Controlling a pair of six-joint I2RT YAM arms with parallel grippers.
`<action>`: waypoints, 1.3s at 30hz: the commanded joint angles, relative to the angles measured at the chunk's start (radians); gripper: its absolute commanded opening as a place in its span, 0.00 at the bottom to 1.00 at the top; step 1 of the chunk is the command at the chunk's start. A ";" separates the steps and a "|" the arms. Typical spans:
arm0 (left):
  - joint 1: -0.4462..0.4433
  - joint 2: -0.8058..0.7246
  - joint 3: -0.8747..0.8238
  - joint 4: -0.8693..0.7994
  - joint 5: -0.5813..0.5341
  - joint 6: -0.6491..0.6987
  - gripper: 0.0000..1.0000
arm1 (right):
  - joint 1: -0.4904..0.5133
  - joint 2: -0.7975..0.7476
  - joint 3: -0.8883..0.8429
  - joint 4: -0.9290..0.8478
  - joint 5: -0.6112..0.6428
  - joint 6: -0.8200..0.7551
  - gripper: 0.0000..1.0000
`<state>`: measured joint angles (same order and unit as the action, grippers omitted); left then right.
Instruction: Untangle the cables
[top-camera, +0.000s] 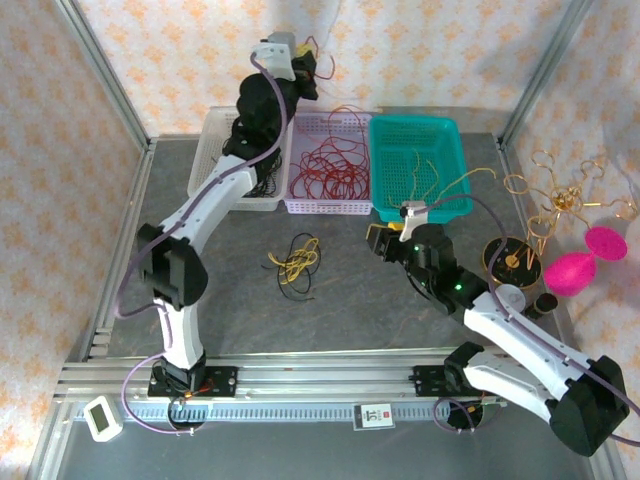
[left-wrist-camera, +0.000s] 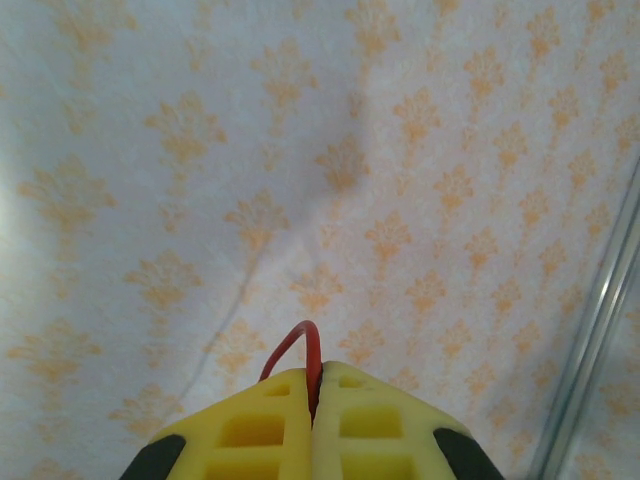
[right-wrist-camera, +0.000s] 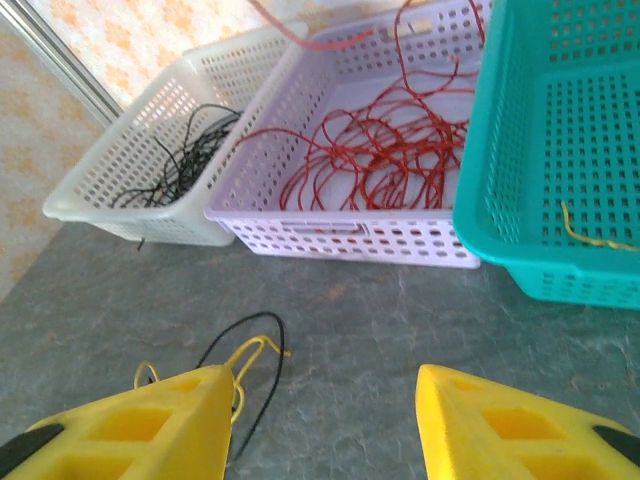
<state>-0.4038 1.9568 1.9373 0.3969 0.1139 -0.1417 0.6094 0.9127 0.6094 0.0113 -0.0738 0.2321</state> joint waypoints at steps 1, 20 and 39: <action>-0.004 0.054 0.052 0.088 0.083 -0.079 0.00 | -0.005 -0.012 -0.011 -0.025 0.023 0.016 0.51; -0.046 0.209 -0.353 0.152 -0.040 -0.121 0.07 | -0.009 0.047 -0.001 -0.019 0.009 0.014 0.54; -0.052 -0.231 -0.724 -0.093 -0.095 -0.080 0.63 | -0.031 0.285 0.098 -0.010 -0.134 0.010 0.56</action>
<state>-0.4538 1.8164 1.2713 0.3855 0.0429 -0.2276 0.5831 1.1725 0.6624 -0.0132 -0.1738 0.2466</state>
